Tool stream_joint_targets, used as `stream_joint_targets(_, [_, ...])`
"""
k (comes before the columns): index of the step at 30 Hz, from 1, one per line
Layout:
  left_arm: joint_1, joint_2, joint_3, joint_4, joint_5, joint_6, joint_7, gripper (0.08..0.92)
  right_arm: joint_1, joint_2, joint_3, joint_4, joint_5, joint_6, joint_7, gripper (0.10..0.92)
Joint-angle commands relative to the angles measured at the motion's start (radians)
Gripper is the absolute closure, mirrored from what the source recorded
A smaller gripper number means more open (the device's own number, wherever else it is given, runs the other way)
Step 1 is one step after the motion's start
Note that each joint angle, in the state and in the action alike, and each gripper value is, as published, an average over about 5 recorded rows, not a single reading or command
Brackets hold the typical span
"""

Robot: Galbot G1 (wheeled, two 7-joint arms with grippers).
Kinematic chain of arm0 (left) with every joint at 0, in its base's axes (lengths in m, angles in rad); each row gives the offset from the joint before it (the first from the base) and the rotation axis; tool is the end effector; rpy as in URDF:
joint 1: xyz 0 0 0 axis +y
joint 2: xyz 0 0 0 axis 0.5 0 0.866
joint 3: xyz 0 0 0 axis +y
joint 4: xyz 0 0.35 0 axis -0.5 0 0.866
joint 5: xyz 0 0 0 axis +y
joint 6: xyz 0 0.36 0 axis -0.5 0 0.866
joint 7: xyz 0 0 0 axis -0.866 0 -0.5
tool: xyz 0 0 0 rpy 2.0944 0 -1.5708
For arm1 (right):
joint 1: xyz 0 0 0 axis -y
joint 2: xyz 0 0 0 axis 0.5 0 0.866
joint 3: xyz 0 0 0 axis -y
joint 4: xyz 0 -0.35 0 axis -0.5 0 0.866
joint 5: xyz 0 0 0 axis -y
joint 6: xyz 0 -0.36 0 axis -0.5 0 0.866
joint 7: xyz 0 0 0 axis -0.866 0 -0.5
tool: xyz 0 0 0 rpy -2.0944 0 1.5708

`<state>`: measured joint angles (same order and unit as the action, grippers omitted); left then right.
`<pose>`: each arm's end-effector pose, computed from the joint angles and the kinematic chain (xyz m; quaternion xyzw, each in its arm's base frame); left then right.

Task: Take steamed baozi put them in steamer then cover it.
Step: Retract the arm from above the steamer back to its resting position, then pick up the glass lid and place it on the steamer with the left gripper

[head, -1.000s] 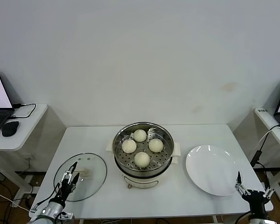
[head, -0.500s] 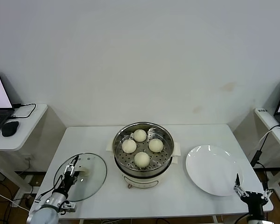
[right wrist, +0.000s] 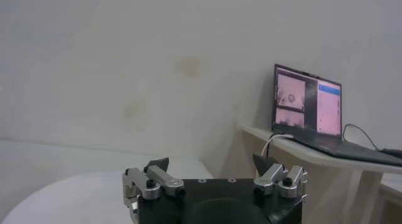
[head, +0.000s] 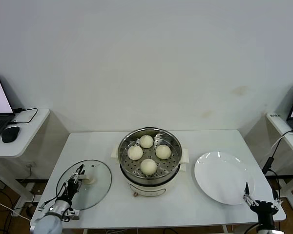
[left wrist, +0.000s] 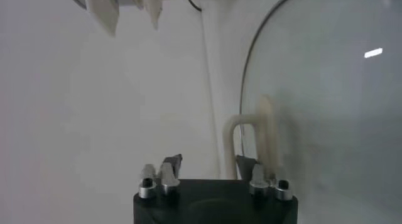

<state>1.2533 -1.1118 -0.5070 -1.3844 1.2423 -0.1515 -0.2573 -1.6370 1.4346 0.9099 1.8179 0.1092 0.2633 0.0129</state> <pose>0.2692 0.1794 -0.4406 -0.0904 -0.6707 -0.7362 0.0063 0.1343 -0.1659 -0.3807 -0.1498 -0.9829 0.1057 0.0161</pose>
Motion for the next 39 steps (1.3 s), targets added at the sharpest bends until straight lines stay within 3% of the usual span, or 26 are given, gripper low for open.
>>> stream_joint_targets(1, [0.0,0.005,0.0,-0.003,-0.04,0.002,-0.01,0.579,-0.001,-0.002,-0.008,-0.006,-0.009,0.003,0.0,0.203])
stream_joint_targets(6, [0.044,0.028,-0.006,-0.097,-0.156,0.055,-0.003,0.726,-0.004,-0.004,-0.017,-0.003,-0.023,0.008,-0.004,0.202])
stream_joint_targets(11, [0.122,0.068,-0.043,-0.272,-0.215,0.148,0.031,0.849,-0.011,-0.004,-0.019,0.005,-0.033,0.015,-0.01,0.203])
stream_joint_targets(16, [0.196,0.12,-0.127,-0.483,-0.288,0.29,0.173,0.862,-0.02,-0.003,-0.018,0.009,-0.054,0.031,-0.017,0.202])
stream_joint_targets(23, [0.204,0.187,-0.167,-0.696,-0.364,0.391,0.267,0.862,-0.034,0.002,-0.023,0.011,-0.108,0.069,-0.034,0.203])
stream_joint_targets(30, [0.145,0.264,-0.043,-0.863,-0.448,0.492,0.326,0.862,-0.043,0.026,-0.051,0.02,-0.158,0.091,-0.039,0.203])
stream_joint_targets(35, [0.024,0.317,0.156,-0.845,-0.433,0.539,0.341,0.862,-0.044,0.056,-0.08,0.024,-0.217,0.105,-0.029,0.202])
stream_joint_targets(39, [-0.093,0.291,0.311,-0.799,-0.382,0.57,0.36,0.862,-0.037,0.093,-0.105,0.005,-0.307,0.13,-0.001,0.203])
